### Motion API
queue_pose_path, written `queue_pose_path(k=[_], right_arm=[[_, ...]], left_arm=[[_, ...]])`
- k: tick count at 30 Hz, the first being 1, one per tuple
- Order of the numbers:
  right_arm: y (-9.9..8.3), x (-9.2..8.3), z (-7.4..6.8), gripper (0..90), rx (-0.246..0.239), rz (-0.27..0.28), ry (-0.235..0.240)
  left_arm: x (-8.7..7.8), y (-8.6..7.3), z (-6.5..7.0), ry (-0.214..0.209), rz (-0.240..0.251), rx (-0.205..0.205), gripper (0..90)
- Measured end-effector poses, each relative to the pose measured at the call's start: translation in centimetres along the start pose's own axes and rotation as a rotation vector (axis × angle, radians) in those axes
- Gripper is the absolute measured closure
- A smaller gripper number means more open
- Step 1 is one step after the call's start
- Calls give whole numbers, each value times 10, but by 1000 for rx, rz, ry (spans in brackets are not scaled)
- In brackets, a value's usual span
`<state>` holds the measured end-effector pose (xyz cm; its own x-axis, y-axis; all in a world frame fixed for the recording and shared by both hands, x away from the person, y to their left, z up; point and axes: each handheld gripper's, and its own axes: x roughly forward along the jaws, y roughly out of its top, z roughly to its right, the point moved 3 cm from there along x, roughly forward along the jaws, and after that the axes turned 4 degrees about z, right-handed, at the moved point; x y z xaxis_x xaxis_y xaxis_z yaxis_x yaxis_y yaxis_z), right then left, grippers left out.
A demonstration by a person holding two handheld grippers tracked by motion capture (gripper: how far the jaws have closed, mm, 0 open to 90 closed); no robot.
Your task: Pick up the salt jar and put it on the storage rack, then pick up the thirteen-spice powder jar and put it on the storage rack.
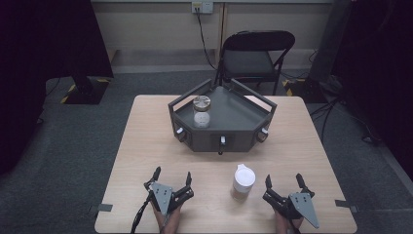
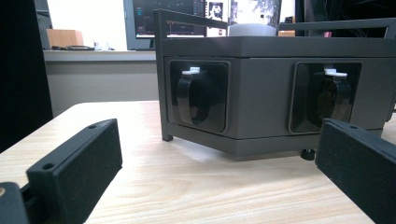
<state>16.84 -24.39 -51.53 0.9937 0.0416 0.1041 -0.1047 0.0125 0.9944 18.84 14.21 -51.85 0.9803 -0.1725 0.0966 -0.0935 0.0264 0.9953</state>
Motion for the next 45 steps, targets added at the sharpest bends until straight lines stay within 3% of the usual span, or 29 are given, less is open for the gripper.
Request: queue_pose_path(k=[29, 35, 39, 45], right_arm=[[0, 1, 0, 0, 2, -3, -5], [5, 1, 7, 0, 58, -12, 13], [18, 0, 8, 0, 90, -1, 41], [44, -3, -1, 0, 109, 74, 161]], left_arm=[[0, 0, 1, 5, -1, 1, 0], [1, 1, 1, 4, -4, 4, 0], [1, 1, 1, 4, -4, 4, 0], [0, 0, 1, 4, -2, 2, 0]])
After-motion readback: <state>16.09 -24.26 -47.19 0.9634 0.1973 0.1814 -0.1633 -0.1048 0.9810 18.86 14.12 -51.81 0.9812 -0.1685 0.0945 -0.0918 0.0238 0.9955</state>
